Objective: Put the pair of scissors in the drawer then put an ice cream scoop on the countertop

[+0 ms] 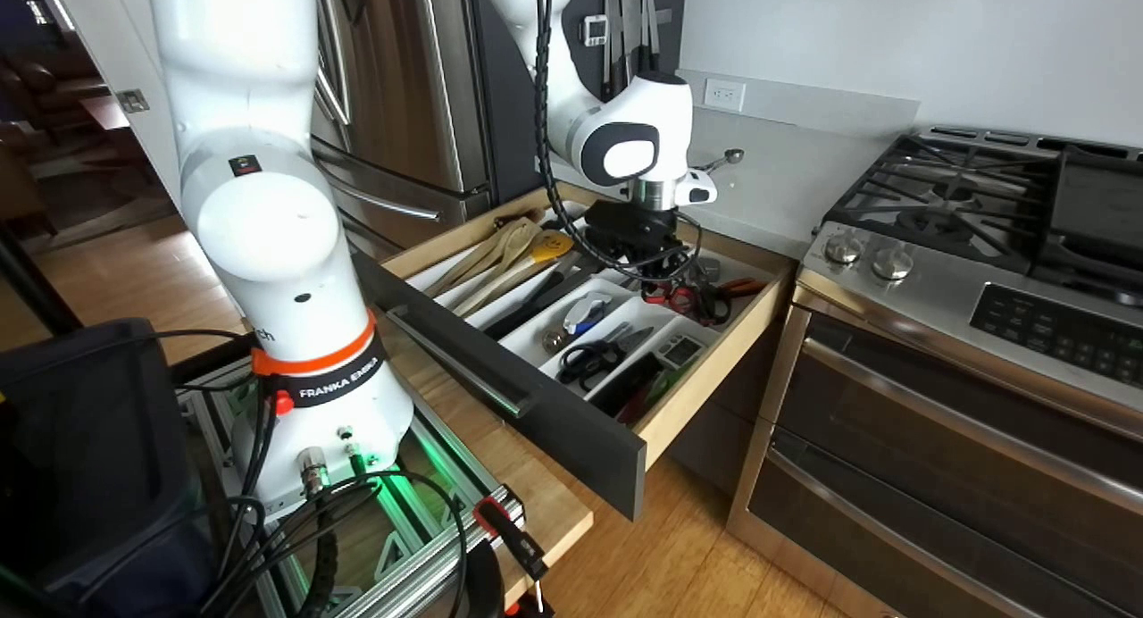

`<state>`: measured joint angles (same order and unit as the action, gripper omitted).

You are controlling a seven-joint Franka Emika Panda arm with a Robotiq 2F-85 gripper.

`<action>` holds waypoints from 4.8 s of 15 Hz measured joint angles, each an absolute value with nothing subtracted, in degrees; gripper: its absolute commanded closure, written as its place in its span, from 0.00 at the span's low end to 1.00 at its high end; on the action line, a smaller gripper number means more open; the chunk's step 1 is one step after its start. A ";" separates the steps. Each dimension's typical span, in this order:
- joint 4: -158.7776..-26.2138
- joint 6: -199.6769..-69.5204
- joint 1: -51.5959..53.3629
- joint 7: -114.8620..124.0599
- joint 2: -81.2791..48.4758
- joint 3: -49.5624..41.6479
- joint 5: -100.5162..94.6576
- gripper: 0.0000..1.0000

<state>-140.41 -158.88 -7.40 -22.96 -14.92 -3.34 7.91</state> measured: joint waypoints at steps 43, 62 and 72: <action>-126.95 -142.70 -7.29 -21.89 -7.46 4.60 4.54 0.00; -132.11 -146.70 -1.72 -1.65 -10.18 -1.09 -15.38 0.00; -132.23 -144.03 1.12 4.43 -16.68 -1.94 -18.62 0.65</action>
